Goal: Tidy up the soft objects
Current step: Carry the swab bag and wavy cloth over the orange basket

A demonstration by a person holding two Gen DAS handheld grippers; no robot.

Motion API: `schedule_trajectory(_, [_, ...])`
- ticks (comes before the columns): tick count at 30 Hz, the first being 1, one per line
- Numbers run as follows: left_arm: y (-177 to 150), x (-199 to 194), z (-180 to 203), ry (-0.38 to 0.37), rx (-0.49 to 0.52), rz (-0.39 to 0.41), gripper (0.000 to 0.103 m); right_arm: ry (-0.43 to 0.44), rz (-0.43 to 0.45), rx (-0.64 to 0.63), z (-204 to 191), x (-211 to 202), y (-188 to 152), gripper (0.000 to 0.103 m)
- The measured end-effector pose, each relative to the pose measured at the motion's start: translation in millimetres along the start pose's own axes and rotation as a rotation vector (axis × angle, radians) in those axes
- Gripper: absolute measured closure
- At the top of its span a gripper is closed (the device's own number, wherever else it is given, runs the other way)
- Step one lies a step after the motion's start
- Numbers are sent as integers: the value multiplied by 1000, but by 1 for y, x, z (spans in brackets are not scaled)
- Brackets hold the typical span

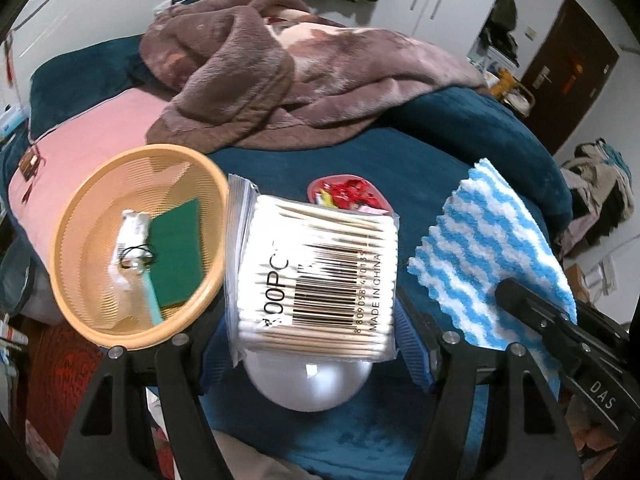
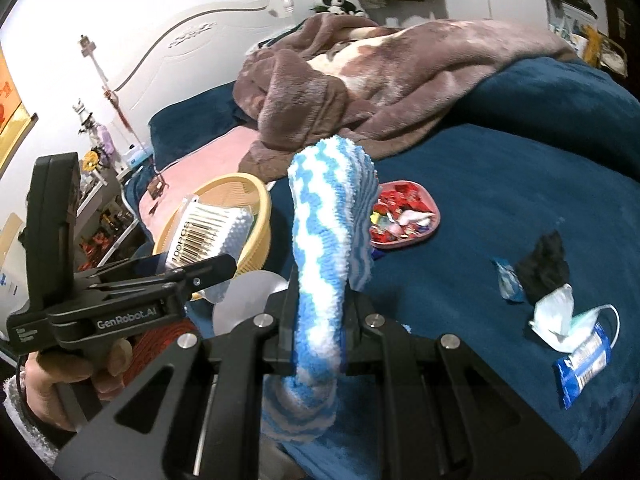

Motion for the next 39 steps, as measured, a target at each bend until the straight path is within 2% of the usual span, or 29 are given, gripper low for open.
schedule_trajectory(23, [9,13,-101,99,-161,-11,30,98,-63,-117,-69,66,27,90])
schedule_trajectory(39, [13,26,-162,152,-262,-22,30,156,-141,-165,-118,118,39,89])
Point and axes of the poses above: each gripper's, at about its wrist camera, not at the fingertips, and x roughly the way its jaws point, z to its right, y to its top, the point moved 1 cm from there along x, roughly the way its jaws point
